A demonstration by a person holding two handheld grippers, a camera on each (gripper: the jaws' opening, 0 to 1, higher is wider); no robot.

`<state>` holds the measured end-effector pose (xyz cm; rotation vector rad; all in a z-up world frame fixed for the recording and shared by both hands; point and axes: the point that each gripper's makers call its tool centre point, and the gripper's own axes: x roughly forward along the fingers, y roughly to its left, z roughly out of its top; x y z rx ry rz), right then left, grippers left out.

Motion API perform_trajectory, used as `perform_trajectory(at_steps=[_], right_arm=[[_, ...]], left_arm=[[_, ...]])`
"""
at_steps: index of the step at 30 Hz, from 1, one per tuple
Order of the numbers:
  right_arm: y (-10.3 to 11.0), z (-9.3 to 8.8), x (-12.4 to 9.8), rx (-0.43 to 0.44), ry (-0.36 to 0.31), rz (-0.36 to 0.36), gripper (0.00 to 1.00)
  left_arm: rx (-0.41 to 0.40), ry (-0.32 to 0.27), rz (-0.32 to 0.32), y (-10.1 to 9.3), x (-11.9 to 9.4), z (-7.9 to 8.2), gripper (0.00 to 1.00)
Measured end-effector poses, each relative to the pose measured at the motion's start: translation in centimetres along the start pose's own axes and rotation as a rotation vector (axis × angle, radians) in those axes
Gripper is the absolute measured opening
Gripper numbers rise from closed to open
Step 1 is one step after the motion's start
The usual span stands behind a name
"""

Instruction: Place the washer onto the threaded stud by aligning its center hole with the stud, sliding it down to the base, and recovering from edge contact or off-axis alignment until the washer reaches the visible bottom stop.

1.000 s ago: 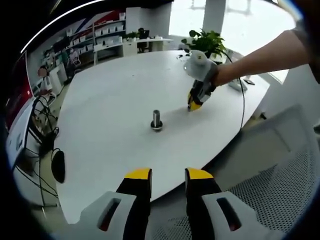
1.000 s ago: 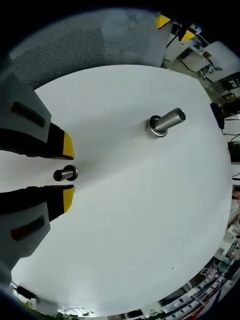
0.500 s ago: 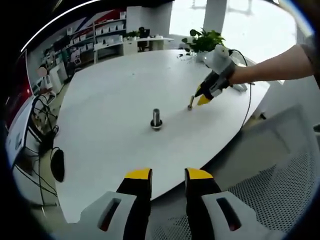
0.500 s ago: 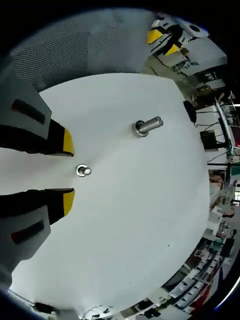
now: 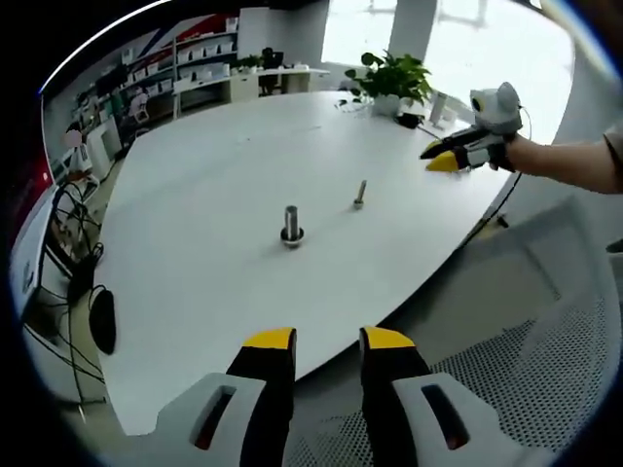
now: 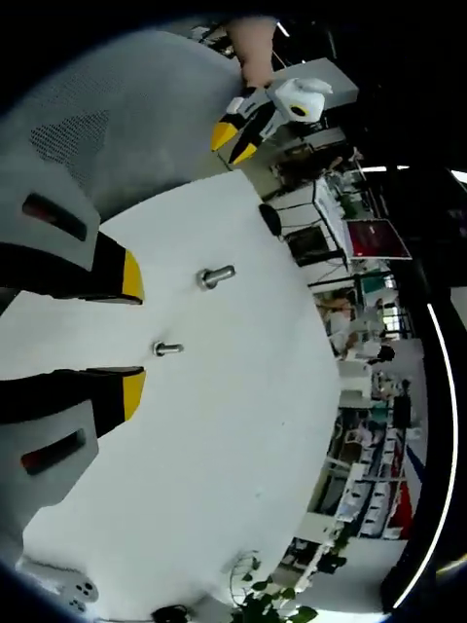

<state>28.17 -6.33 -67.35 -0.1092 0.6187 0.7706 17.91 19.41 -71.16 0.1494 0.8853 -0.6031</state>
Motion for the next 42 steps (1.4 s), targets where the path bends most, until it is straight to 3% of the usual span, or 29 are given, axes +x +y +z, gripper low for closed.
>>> perform_trajectory(at_steps=[6,11,13,16,20,28,34,36,39,42], right_arm=[[2.9,3.3,-4.3,0.122,-0.172,0.003,0.33],[5.5,3.1,-6.7,0.124,-0.184,-0.01,0.33],[6.5,2.4,-7.0,0.062,-0.165,-0.027,0.32],[7.5,1.7,-6.9,0.059,-0.165,-0.031,0.32],[8.0,0.4,-6.4,0.085,-0.145,-0.028,0.32],[8.7,0.0,-5.7,0.019,-0.143,-0.045,0.32],[8.3,-0.4,-5.2,-0.063,-0.137,-0.084,0.33],[7.8,-1.2,-4.7,-0.037,-0.12,-0.085,0.39],[7.4,-2.4,-4.5,0.078,-0.077,-0.064,0.39],[7.1,-2.5,-4.7,0.068,-0.079,-0.083,0.37]], left_arm=[[-0.013,-0.004,-0.008,-0.1,-0.1,0.0,0.24],[-0.012,0.004,0.003,0.1,0.0,-0.1,0.28],[-0.005,-0.009,0.028,0.5,-0.2,0.2,0.27],[-0.029,-0.051,0.037,0.9,-0.6,0.8,0.27],[0.003,-0.034,0.023,0.3,-0.3,0.6,0.27],[0.013,-0.03,0.021,0.3,-0.3,0.6,0.27],[0.002,-0.062,0.028,0.5,-0.6,1.2,0.27],[0.0,-0.055,0.022,0.4,-0.5,1.0,0.27],[0.021,-0.041,0.026,0.3,-0.3,0.9,0.27],[0.012,-0.055,0.029,0.3,-0.5,1.1,0.27]])
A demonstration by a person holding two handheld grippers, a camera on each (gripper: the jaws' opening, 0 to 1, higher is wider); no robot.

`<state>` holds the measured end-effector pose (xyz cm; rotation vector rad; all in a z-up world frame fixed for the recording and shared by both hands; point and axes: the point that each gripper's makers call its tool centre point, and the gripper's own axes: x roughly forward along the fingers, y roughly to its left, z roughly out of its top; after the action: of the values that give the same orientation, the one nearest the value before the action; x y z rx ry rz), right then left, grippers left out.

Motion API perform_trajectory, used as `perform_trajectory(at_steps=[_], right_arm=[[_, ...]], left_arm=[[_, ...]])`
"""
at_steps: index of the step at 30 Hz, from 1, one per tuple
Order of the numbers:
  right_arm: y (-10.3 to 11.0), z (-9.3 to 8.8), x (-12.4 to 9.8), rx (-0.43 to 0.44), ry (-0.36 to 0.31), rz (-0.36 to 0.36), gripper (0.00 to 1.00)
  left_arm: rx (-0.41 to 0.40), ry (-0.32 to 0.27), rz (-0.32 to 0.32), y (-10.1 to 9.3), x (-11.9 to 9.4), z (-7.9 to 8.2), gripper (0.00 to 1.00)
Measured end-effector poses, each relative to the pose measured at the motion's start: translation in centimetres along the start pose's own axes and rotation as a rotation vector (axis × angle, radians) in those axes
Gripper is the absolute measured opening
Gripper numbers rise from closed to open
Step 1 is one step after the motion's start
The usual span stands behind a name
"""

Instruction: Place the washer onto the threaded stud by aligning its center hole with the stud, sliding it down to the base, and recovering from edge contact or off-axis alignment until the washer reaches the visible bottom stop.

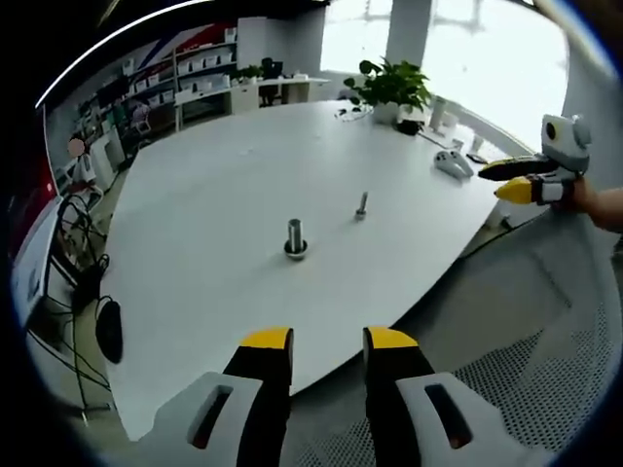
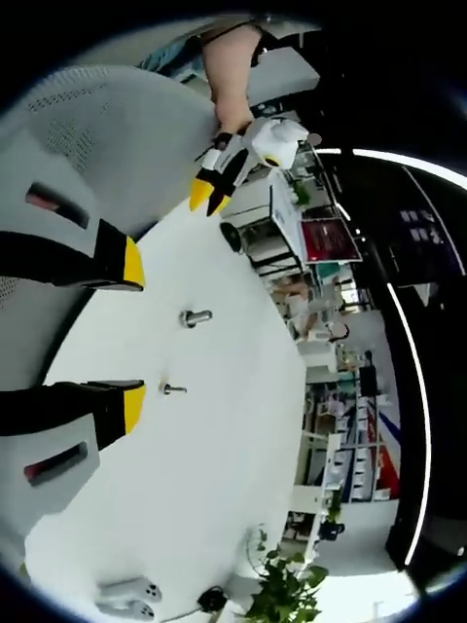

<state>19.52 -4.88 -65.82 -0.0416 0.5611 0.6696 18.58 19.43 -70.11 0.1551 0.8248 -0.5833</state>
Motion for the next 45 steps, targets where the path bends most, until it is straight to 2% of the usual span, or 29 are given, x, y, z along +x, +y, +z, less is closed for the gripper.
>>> perform_trajectory(at_steps=[3,6,8,11,17,45], right_arm=[[-0.8,0.8,-0.3,0.034,-0.054,-0.038,0.37],[-1.9,0.9,-0.7,0.095,-0.074,-0.085,0.37],[-2.1,0.6,-0.8,0.102,-0.07,-0.096,0.37],[-1.8,0.5,-0.6,0.082,-0.058,-0.091,0.37],[-1.8,0.2,-0.5,0.084,-0.038,-0.087,0.35],[-1.6,-0.3,-0.5,0.071,-0.016,-0.087,0.33]], left_arm=[[0.0,-0.007,-0.001,0.0,-0.1,0.1,0.27],[0.001,-0.031,-0.001,0.0,-0.3,0.5,0.27],[-0.013,-0.041,-0.007,0.0,-0.3,0.6,0.27],[-0.011,-0.023,-0.005,0.0,-0.2,0.3,0.27],[-0.013,-0.024,0.0,0.1,-0.2,0.2,0.27],[-0.029,0.02,-0.009,0.0,-0.1,-0.8,0.25]])
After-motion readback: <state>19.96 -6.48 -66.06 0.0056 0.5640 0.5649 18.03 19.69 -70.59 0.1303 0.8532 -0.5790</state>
